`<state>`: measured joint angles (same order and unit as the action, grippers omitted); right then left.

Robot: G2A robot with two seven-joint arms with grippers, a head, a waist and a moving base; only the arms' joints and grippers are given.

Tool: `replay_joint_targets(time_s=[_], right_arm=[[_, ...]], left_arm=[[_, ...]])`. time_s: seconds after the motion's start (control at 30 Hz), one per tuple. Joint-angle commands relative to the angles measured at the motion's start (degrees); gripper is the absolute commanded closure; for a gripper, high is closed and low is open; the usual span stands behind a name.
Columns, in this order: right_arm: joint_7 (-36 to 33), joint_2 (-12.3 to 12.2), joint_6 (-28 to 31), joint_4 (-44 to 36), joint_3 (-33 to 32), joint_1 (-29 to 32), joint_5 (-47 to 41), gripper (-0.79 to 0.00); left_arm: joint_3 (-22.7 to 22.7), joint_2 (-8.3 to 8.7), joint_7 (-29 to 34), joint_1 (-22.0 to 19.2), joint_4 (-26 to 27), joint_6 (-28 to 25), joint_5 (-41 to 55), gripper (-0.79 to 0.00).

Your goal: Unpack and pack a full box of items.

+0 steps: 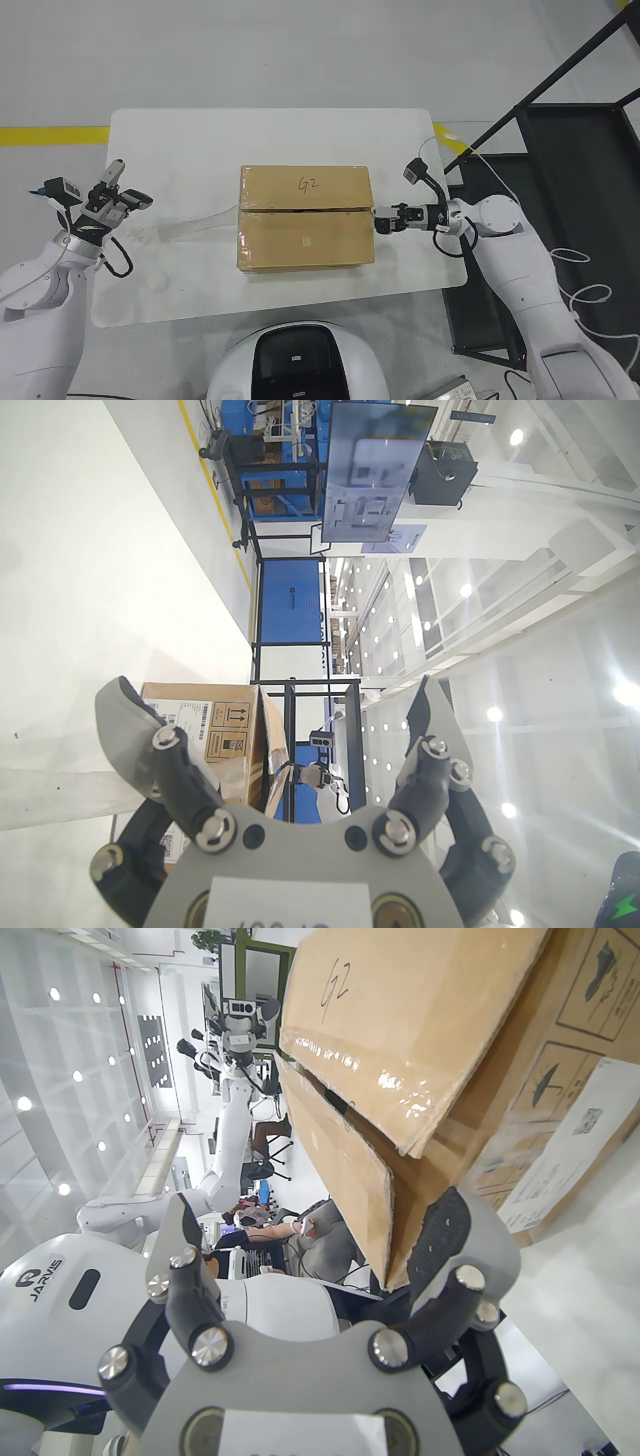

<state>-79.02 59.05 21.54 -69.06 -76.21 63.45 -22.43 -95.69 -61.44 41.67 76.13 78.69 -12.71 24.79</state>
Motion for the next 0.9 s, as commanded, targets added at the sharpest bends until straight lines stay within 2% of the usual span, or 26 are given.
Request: replay_joint_targets(time_s=[0.0,0.57,0.87], right_arm=[[-1.6,0.1,-0.2,0.2,0.8,-0.3,-1.2,-0.785],[-6.7,0.8,-3.0,5.4,5.8,-4.9,-10.9,-0.785],[-7.9,-0.5,-4.2,1.8,4.2,-3.4,-14.2,-0.785]], left_arm=[[0.0,0.00,0.0,0.0,0.0,0.0,0.0,-0.785],[0.0,0.00,0.0,0.0,0.0,0.0,0.0,-0.785],[0.0,0.00,0.0,0.0,0.0,0.0,0.0,-0.785]])
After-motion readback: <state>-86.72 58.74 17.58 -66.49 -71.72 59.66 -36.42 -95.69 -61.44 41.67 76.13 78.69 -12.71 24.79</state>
